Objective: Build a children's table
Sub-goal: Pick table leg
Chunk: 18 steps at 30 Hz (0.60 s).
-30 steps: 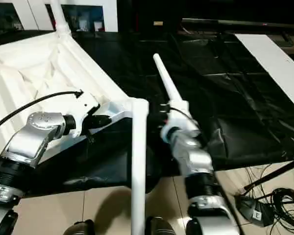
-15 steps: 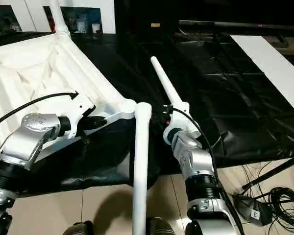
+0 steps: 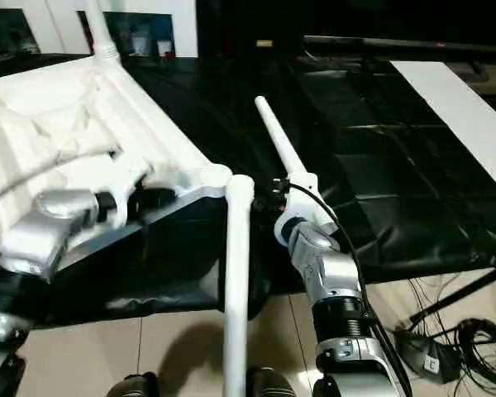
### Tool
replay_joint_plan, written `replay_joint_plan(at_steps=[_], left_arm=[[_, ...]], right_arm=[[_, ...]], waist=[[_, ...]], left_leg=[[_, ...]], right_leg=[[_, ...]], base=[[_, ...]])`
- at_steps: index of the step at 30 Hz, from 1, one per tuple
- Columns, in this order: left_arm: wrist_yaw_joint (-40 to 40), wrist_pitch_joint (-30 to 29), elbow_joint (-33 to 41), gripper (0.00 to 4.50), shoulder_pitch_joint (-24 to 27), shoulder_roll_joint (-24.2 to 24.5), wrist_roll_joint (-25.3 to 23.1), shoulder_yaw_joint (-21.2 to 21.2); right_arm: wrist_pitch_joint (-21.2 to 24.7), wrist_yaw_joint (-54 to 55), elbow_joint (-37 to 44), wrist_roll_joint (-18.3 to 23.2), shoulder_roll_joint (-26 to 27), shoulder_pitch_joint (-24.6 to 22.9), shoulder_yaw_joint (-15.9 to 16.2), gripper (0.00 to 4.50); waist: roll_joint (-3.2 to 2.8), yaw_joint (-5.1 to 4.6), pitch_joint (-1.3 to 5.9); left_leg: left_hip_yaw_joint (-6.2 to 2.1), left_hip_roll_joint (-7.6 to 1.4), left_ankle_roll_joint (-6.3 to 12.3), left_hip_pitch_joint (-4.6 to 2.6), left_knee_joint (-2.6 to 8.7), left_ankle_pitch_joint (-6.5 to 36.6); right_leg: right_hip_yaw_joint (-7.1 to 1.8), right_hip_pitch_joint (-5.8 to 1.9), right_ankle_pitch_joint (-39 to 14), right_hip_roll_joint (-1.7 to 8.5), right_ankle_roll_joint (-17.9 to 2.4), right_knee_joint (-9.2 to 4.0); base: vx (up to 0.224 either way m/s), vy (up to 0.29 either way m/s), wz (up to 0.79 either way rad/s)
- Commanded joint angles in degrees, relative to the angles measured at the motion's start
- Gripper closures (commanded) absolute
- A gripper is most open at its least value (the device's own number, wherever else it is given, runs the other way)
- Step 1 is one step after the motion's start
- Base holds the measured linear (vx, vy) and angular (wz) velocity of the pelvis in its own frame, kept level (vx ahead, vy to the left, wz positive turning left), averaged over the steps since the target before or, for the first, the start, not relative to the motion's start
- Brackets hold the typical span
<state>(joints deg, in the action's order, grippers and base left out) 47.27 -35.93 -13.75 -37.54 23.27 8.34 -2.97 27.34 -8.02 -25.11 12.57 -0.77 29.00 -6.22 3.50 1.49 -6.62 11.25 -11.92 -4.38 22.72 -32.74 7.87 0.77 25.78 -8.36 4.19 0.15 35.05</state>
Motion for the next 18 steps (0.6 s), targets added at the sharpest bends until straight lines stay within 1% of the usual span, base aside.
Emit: replay_joint_plan(at_steps=[1,2,3,4,5,6,8,9,10,11,12,13,14,16,17,18], left_arm=[[2.8,-7.8,4.6,3.38,0.0,-0.3,3.4,-1.0],[2.8,-7.8,4.6,3.35,0.0,-0.3,3.4,-1.0],[4.4,-10.0,6.7,3.10,0.4,0.0,4.6,-2.1],[4.7,-12.5,8.6,3.10,0.8,-0.3,5.6,-2.7],[4.5,-13.7,9.4,3.00,1.0,-0.7,6.2,-2.8],[3.7,-16.6,10.5,2.96,1.1,-1.8,7.4,-2.8],[3.2,-18.2,10.7,2.79,1.5,-2.6,7.7,-3.2],[2.0,-19.7,10.6,2.66,1.8,-3.3,7.4,-3.6],[1.0,-20.4,10.1,2.66,2.5,-3.7,6.5,-4.6],[0.9,-20.5,10.0,2.58,2.6,-3.7,6.4,-4.8],[-0.7,-21.5,9.6,2.56,3.4,-3.9,4.7,-6.4],[-1.0,-22.1,9.7,2.55,3.5,-3.9,4.6,-6.6],[-1.6,-23.8,10.6,2.39,4.1,-4.1,4.6,-7.7],[-1.9,-25.5,11.6,2.16,4.6,-4.2,4.8,-8.4],[-2.2,-26.2,11.9,2.16,5.0,-4.3,4.6,-9.0],[-2.9,-26.6,12.1,2.16,5.5,-4.5,4.0,-9.9]], right_arm=[[1.3,0.2,-0.2,-0.6,0.0,-1.1,0.7,0.62],[1.3,0.2,-0.2,-0.6,0.0,-1.1,0.7,0.62],[1.3,0.2,-0.3,-0.6,0.0,-1.0,0.7,0.62],[1.3,0.2,-0.3,-0.7,-0.1,-1.0,0.7,0.62],[1.3,0.2,-0.3,-0.7,-0.1,-1.0,0.7,0.62],[1.3,0.3,-0.4,-0.7,0.0,-1.0,0.7,0.62],[1.3,0.3,-0.4,-0.8,0.0,-1.0,0.7,0.62],[1.3,0.3,-0.5,-0.8,0.0,-1.0,0.8,0.62],[1.3,0.3,-0.5,-0.9,0.0,-1.0,0.8,0.62],[1.3,0.3,-0.5,-0.9,0.0,-0.9,0.8,0.62],[1.3,0.3,-0.6,-0.9,0.0,-0.8,0.9,0.62],[1.3,0.4,-0.6,-0.9,0.0,-0.8,0.9,0.62],[1.3,0.4,-0.7,-0.9,0.0,-0.8,0.9,0.62],[1.2,0.3,-0.7,-0.9,0.0,-0.8,0.9,0.62],[1.2,0.3,-0.7,-0.9,0.0,-0.8,1.0,0.62],[1.2,0.4,-0.7,-0.9,0.0,-0.8,1.0,0.62]], waist=[[-1.08,0.32,5.09],[-1.13,0.42,5.11],[-1.09,0.48,5.09],[-1.15,0.49,5.12],[-0.99,0.48,5.12],[-0.99,0.45,5.20],[-1.00,0.64,5.13],[-0.88,0.57,5.14],[-0.96,0.57,5.17],[-0.88,0.53,5.13],[-0.86,0.53,5.14],[-0.85,0.51,5.20],[-0.83,0.47,5.23],[-0.92,0.54,5.20],[-1.00,0.57,5.27],[-0.99,0.58,5.16]], left_leg=[[0.02,-0.03,-1.71,-1.58,2.96,14.9],[-0.09,-0.05,-1.59,-1.53,2.99,14.6],[0.00,0.05,-1.54,-1.45,2.97,14.5],[-0.01,0.07,-1.54,-1.43,2.96,14.4],[0.05,0.08,-1.40,-1.36,2.95,14.0],[0.09,0.05,-1.49,-1.42,2.86,13.9],[0.11,0.17,-1.18,-1.40,2.84,13.9],[0.02,0.22,-1.21,-1.17,2.90,13.9],[-0.02,0.16,-1.32,-1.18,2.91,14.0],[0.00,0.19,-1.24,-1.24,2.87,14.3],[-0.08,0.19,-1.22,-1.11,2.95,14.4],[-0.12,0.16,-1.29,-1.16,2.92,14.3],[-0.09,0.16,-1.26,-1.18,2.90,14.2],[-0.05,0.17,-1.20,-1.30,2.87,14.2],[-0.10,0.06,-1.27,-1.35,2.88,14.2],[-0.12,0.08,-1.22,-1.29,2.93,14.4]], right_leg=[[-1.17,-3.22,-13.2,1.52,-9.7,-3.69],[-1.15,-3.28,-13.1,1.58,-9.7,-3.67],[-1.14,-3.26,-13.2,1.48,-9.5,-3.78],[-1.15,-3.30,-13.0,1.45,-9.4,-3.71],[-1.15,-3.35,-12.2,1.36,-9.4,-3.73],[-1.17,-3.40,-11.8,1.38,-9.6,-3.55],[-1.15,-3.34,-12.2,1.36,-9.4,-3.82],[-1.09,-3.55,-12.9,1.35,-9.0,-3.83],[-1.07,-3.57,-13.2,1.36,-8.7,-3.83],[-1.06,-3.44,-14.0,1.33,-8.2,-4.05],[-1.03,-3.51,-14.8,1.35,-7.7,-4.12],[-1.02,-3.48,-14.9,1.33,-7.4,-4.09],[-1.04,-3.45,-14.7,1.29,-7.4,-4.08],[-1.05,-3.31,-14.5,1.27,-7.7,-4.13],[-1.04,-3.33,-14.1,1.30,-7.9,-4.01],[-0.99,-3.30,-14.3,1.26,-7.9,-4.08]], base=[[0.000,0.000,0.00],[0.000,0.000,0.00],[0.000,0.000,0.00],[0.000,0.000,0.00],[0.000,0.000,0.00],[0.000,0.000,0.00],[0.000,0.000,0.00],[0.000,0.000,0.00],[0.000,0.000,0.00],[0.000,0.000,0.00],[0.000,0.000,0.00],[0.000,0.000,0.00],[0.000,0.000,0.00],[0.000,0.000,0.00],[0.000,0.000,0.00],[0.000,0.000,0.00]])
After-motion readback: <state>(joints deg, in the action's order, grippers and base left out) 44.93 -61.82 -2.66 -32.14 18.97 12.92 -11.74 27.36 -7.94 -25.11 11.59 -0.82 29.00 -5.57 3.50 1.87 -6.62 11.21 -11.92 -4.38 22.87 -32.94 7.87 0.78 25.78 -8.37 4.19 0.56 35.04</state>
